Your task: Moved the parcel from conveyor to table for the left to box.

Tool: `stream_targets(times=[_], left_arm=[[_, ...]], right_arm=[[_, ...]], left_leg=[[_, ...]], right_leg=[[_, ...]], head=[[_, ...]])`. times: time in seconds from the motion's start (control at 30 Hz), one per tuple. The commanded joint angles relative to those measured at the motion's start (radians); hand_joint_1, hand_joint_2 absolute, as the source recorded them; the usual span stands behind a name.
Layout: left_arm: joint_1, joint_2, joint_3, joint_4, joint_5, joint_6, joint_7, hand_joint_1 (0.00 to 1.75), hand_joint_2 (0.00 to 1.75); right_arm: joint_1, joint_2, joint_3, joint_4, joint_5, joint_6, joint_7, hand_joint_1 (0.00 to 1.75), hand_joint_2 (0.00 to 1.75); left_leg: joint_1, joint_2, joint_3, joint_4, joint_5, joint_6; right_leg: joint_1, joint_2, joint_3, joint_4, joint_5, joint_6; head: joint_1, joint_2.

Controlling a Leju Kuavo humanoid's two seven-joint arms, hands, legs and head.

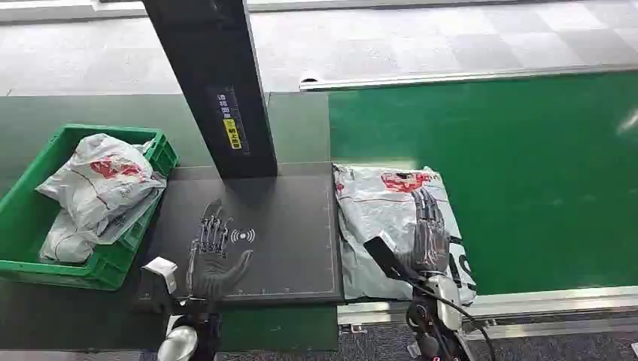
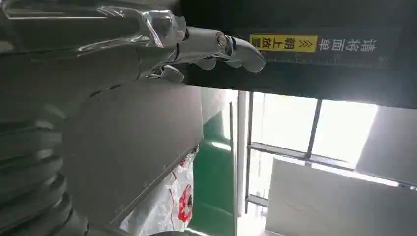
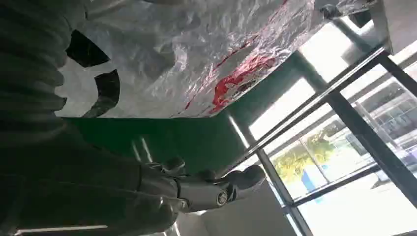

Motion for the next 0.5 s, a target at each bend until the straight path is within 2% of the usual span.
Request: stream_targets(times=[0.03, 0.17, 0.5], left_arm=[[-0.020, 0.006, 0.003, 0.045, -0.001, -0.003, 0.003, 0.00, 1.75], [-0.041, 0.005, -0.013, 0.069, -0.005, -0.011, 0.005, 0.00, 1.75], [-0.066, 0.005, -0.027, 0.091, -0.004, -0.012, 0.005, 0.00, 1.75]], right_arm=[[-0.096, 0.025, -0.092, 0.273, -0.136, 0.101, -0.097, 0.00, 1.75], [-0.131, 0.013, -0.119, 0.389, -0.162, 0.105, -0.084, 0.00, 1.75], [-0.141, -0.004, -0.173, 0.460, -0.208, 0.141, -0.049, 0.00, 1.75]], left_leg=[[0.000, 0.002, 0.002, -0.001, 0.000, 0.000], [0.000, 0.000, 0.001, -0.001, 0.001, 0.000], [0.000, -0.001, 0.001, -0.001, 0.001, 0.001]], right_leg=[[0.001, -0.001, 0.002, -0.002, 0.001, -0.002], [0.001, -0.002, 0.002, -0.002, 0.001, -0.002], [0.001, -0.004, 0.002, -0.002, 0.001, -0.002]], head=[[0.000, 0.000], [0.000, 0.000], [0.000, 0.000]])
